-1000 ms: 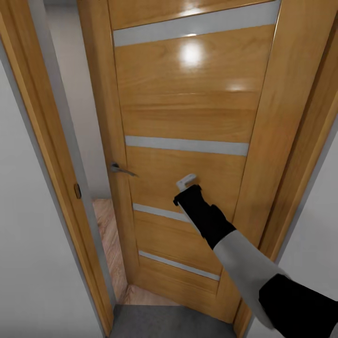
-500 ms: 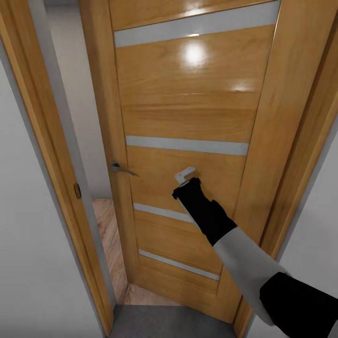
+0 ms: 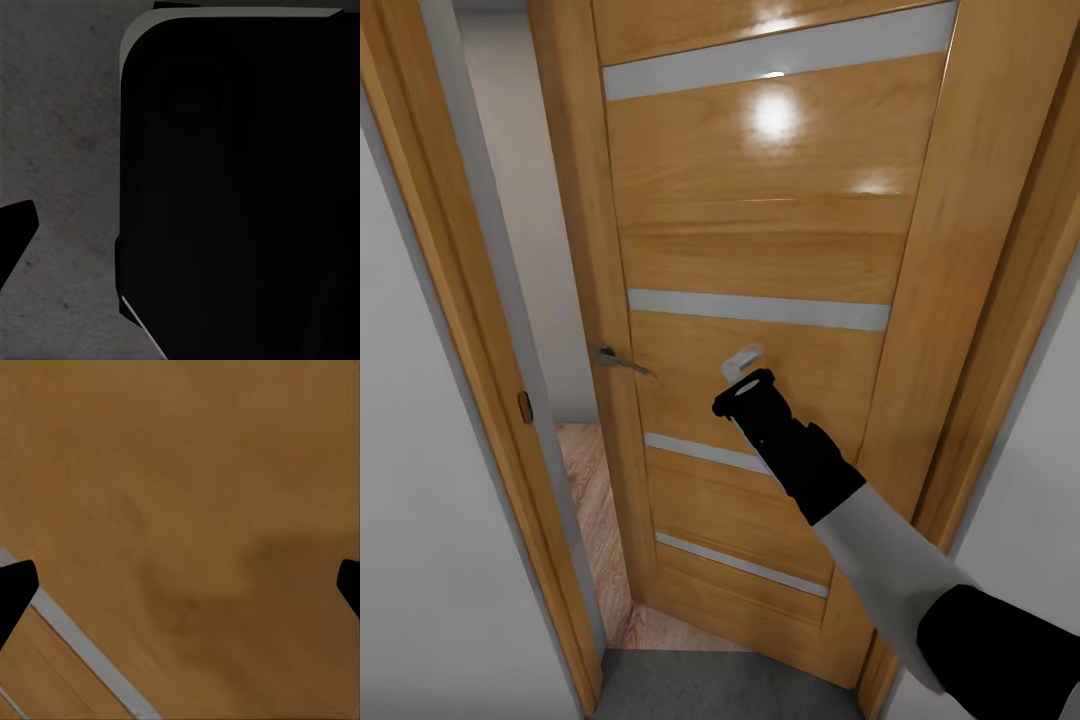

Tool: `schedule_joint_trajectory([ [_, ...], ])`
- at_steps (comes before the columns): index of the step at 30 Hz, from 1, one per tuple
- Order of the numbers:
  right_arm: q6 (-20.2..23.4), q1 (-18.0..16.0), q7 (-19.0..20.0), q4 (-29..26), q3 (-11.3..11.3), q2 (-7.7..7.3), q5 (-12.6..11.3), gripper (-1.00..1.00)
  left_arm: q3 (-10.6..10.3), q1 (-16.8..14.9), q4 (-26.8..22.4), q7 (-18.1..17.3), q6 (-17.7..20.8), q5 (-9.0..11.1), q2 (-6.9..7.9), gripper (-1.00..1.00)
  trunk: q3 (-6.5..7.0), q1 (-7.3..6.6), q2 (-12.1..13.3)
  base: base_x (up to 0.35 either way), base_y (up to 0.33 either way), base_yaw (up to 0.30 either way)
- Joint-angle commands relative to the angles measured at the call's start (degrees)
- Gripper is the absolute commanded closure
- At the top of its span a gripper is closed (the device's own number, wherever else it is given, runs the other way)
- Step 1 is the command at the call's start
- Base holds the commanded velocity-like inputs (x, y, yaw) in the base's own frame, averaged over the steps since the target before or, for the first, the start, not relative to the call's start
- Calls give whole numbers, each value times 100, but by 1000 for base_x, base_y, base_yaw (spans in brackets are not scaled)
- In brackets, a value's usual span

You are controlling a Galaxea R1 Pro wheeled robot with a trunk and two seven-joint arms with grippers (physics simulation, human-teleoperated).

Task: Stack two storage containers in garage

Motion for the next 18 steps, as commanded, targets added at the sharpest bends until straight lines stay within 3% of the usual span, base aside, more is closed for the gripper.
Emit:
schedule_joint_trajectory([
  [1,-57,-5,5,166,17,0,39,-100,-3,-1,-2,-1,-7,38,0,-100,-6,0,-3,0,0,0],
  [8,-509,-346,-3,1114,25,0,34,-100,-3,-1,-2,-1,-7,39,0,-100,-6,0,-3,0,0,0],
  [18,-518,-535,-77,1446,27,0,59,-100,-3,-1,-2,-1,-7,37,0,-100,-6,0,-3,0,0,0],
])
